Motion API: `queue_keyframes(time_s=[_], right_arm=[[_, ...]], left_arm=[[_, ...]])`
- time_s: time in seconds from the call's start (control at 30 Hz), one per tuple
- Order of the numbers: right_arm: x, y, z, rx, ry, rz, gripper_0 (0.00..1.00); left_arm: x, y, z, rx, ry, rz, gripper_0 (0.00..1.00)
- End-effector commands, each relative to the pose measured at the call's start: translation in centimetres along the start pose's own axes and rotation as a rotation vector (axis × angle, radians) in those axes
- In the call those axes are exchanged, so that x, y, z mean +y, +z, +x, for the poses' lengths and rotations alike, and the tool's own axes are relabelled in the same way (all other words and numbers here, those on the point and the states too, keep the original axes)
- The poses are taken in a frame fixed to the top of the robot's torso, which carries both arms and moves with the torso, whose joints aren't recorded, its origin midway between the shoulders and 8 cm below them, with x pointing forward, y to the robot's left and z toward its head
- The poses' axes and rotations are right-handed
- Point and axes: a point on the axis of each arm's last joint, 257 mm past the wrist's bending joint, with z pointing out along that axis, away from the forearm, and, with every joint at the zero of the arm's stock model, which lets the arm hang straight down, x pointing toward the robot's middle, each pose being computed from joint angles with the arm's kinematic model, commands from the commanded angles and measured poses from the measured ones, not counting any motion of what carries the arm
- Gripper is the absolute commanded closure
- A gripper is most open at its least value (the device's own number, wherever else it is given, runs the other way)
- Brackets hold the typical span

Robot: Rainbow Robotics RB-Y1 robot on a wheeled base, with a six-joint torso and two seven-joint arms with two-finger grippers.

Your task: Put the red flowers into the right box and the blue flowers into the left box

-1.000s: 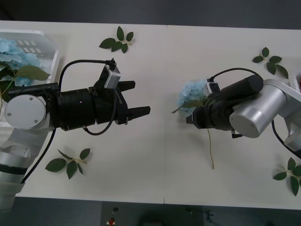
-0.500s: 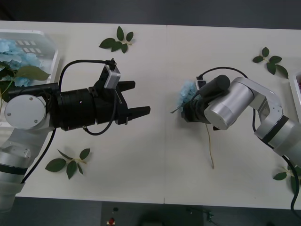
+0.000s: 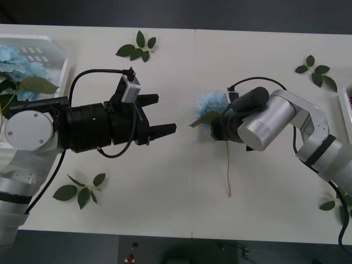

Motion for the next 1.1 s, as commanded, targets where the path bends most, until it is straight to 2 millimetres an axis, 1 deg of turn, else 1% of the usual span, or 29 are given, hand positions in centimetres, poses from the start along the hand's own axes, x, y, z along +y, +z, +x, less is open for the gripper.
queue_keyframes(time_s=[0.03,0.1,0.13,0.17,0.2,0.23,0.33,0.4,0.43,0.53,0.6,0.67,0.7,0.73,0.87,1.0,1.1], right_arm=[[0.8,-3.0,-5.6,-0.118,0.070,-0.109,1.00],[0.9,-5.2,-7.9,-0.176,0.037,-0.168,1.00],[1.1,-5.9,-8.4,-0.191,0.016,-0.183,1.00],[1.3,-7.6,-9.6,-0.224,-0.043,-0.216,1.00],[1.4,-8.4,-10.1,-0.242,-0.072,-0.230,1.00],[1.9,-9.9,-11.0,-0.278,-0.133,-0.259,1.00],[3.0,-14.0,-12.8,-0.373,-0.276,-0.345,1.00],[4.0,-15.8,-13.1,-0.415,-0.339,-0.394,1.00],[4.9,-17.0,-13.1,-0.440,-0.364,-0.444,1.00],[7.3,-19.9,-12.5,-0.499,-0.456,-0.585,1.00],[8.2,-20.7,-12.0,-0.503,-0.495,-0.631,1.00],[9.8,-21.8,-11.2,-0.499,-0.517,-0.704,1.00],[10.1,-22.1,-11.1,-0.501,-0.517,-0.720,1.00],[10.9,-22.6,-10.9,-0.505,-0.525,-0.750,1.00],[13.2,-23.6,-10.9,-0.545,-0.561,-0.808,1.00],[14.9,-24.4,-10.9,-0.547,-0.572,-0.850,1.00],[16.3,-25.3,-10.8,-0.542,-0.568,-0.897,1.00]], left_arm=[[0.5,-0.8,0.2,0.009,0.068,-0.016,0.00],[0.5,-0.8,0.2,0.009,0.066,-0.016,0.00],[0.4,-0.8,0.3,0.009,0.066,-0.015,0.00],[0.5,-0.8,0.2,0.009,0.066,-0.016,0.00],[0.5,-0.8,0.3,0.009,0.066,-0.017,0.00],[0.5,-0.8,0.2,0.009,0.068,-0.016,0.00],[0.5,-0.8,0.3,0.009,0.064,-0.017,0.00],[0.5,-0.9,0.4,0.010,0.061,-0.017,0.00],[0.4,-0.8,0.4,0.008,0.058,-0.015,0.00],[-0.4,-0.5,0.5,-0.016,0.021,-0.005,0.00],[-1.0,-0.2,0.5,-0.029,0.006,0.003,0.00],[-2.1,0.7,0.7,-0.049,-0.018,0.017,0.00],[-2.4,1.0,0.7,-0.053,-0.022,0.020,0.00],[-3.0,1.4,0.9,-0.056,-0.028,0.026,0.00],[-4.9,2.9,1.5,-0.063,-0.045,0.050,0.00],[-6.7,3.9,1.7,-0.075,-0.065,0.079,0.00],[-8.2,5.0,1.9,-0.071,-0.061,0.098,0.00]])
